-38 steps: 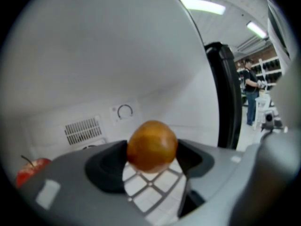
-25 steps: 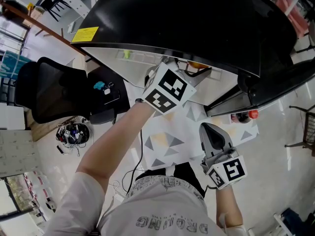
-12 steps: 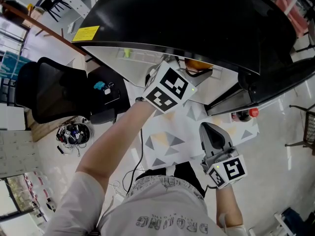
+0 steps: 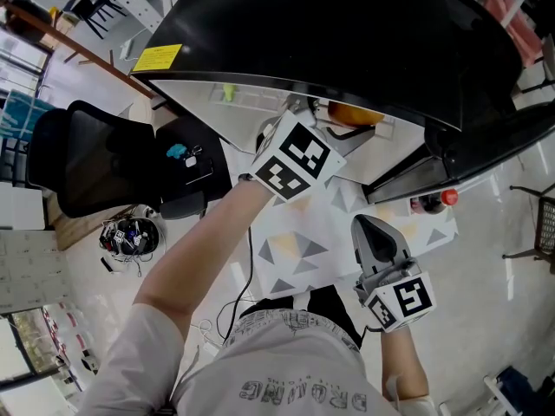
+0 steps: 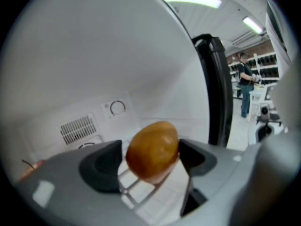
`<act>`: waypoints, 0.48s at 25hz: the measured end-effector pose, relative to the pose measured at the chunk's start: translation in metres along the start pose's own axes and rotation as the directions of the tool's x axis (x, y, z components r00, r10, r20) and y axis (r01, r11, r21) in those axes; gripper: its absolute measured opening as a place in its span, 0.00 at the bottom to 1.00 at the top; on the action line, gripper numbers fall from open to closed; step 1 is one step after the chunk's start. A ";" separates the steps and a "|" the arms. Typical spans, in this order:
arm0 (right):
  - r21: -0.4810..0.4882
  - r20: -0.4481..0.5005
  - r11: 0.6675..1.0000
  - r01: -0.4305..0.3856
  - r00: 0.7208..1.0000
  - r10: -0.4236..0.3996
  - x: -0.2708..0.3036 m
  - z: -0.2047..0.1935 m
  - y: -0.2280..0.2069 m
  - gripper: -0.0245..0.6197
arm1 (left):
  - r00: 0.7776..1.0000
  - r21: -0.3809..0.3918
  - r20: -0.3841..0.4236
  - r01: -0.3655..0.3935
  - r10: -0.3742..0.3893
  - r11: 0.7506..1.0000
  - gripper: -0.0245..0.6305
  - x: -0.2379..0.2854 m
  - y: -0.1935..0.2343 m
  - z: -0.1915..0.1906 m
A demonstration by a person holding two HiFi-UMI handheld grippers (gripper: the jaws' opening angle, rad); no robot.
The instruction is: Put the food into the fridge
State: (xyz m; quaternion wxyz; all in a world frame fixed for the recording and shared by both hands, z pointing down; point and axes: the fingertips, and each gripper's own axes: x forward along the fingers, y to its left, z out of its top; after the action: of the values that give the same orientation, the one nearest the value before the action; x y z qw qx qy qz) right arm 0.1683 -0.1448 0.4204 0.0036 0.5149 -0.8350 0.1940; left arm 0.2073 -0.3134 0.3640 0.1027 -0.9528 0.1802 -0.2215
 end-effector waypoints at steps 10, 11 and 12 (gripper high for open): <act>-0.005 0.001 1.000 -0.002 1.000 0.002 0.003 0.000 0.010 0.04 | 0.999 0.002 0.028 0.024 -0.025 1.000 0.61 -0.010 -0.006 0.005; -0.004 0.000 1.000 -0.001 1.000 0.001 0.003 0.000 0.010 0.04 | 0.999 0.004 0.031 0.027 -0.027 1.000 0.61 -0.011 -0.007 0.006; -0.004 -0.001 1.000 0.000 1.000 0.000 0.003 -0.001 0.010 0.04 | 0.999 0.006 0.033 0.029 -0.029 1.000 0.61 -0.011 -0.008 0.007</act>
State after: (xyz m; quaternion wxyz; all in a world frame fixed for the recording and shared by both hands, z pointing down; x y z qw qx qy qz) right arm 0.1578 -0.1430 0.4181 0.0053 0.5149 -0.8353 0.1925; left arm 0.2033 -0.3010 0.3558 0.1050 -0.9586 0.1642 -0.2078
